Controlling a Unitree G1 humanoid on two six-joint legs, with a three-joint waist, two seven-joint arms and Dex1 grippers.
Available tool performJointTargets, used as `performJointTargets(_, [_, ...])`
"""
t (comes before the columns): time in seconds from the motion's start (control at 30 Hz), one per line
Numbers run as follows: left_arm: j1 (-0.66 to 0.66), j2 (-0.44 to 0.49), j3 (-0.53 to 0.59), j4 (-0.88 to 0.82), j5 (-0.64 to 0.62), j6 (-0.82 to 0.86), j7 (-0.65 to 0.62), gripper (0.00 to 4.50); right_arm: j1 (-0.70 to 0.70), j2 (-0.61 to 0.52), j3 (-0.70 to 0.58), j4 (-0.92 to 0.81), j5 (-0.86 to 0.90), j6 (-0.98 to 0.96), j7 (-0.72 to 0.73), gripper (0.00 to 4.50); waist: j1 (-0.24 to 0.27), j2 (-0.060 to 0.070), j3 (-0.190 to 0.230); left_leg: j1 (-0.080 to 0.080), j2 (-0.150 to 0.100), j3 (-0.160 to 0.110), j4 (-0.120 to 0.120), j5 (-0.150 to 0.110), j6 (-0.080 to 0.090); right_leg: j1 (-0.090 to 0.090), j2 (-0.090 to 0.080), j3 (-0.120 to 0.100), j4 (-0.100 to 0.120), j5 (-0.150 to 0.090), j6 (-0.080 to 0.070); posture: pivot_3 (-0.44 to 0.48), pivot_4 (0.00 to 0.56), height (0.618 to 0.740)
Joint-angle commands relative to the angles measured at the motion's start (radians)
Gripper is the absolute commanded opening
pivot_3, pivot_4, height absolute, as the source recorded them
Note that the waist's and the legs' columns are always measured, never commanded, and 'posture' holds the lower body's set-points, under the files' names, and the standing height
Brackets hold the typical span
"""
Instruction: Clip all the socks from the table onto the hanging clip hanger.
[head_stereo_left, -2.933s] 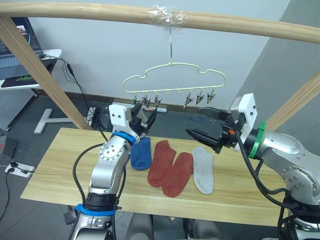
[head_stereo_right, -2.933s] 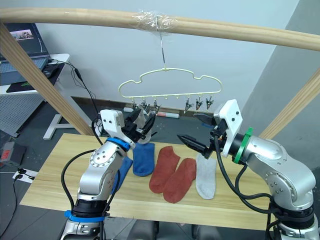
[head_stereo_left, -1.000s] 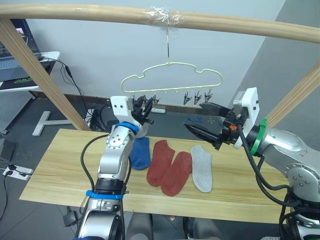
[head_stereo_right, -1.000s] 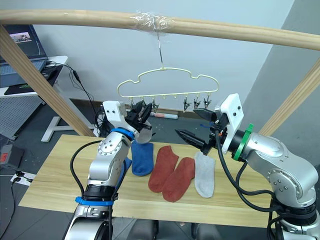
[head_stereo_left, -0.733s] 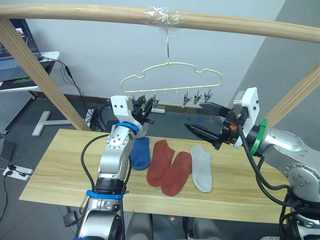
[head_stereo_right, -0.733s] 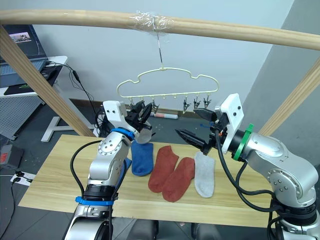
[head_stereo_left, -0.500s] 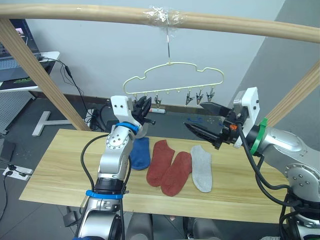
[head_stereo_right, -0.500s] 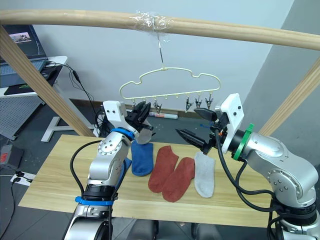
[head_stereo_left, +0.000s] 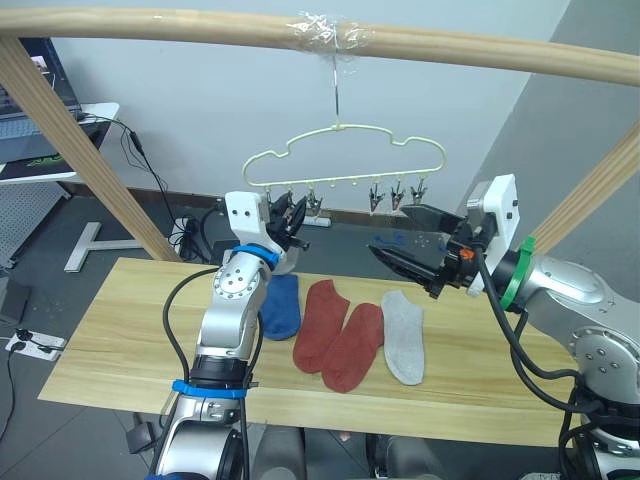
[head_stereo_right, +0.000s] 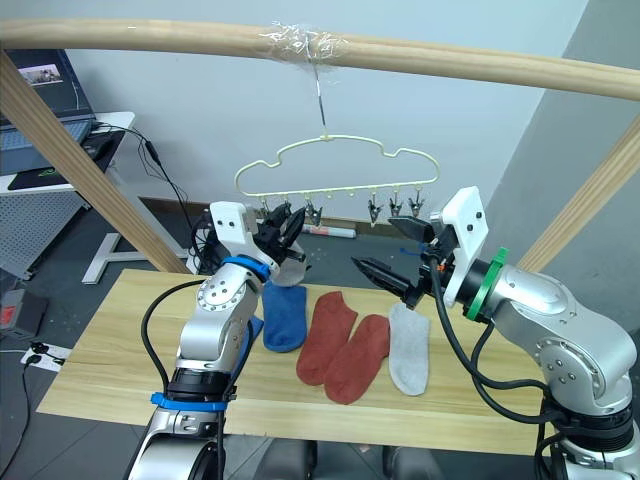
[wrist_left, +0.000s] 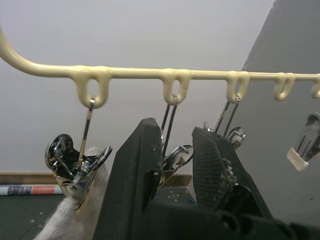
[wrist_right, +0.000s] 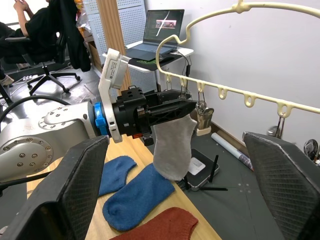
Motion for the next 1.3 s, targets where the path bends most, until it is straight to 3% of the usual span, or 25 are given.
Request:
performJointTargets(0.03, [-0.006,0.004,-0.007,-0.021,0.007,-0.021,-0.002,1.32,-0.001,-0.005,-0.024,-0.02,0.011,-0.023,-0.002,4.5,0.0,0.0,0.0,0.0,0.0,0.0,0.0,0.0,0.0,0.0,0.0,0.0,0.0,0.0,0.0,0.112,0.193,0.74])
performJointTargets(1.2, [0.008,0.016,-0.011,-0.01,0.028,-0.048,-0.011,1.32,0.0,-0.005,-0.025,-0.018,0.011,-0.024,-0.006,4.5,0.0,0.0,0.0,0.0,0.0,0.0,0.0,0.0,0.0,0.0,0.0,0.0,0.0,0.0,0.0,0.112,0.193,0.74])
performJointTargets(1.3, [0.01,0.017,-0.011,-0.013,0.027,-0.047,-0.012,1.92,0.0,-0.005,-0.025,-0.019,0.011,-0.024,-0.006,4.5,0.0,0.0,0.0,0.0,0.0,0.0,0.0,0.0,0.0,0.0,0.0,0.0,0.0,0.0,0.0,0.113,0.198,0.74])
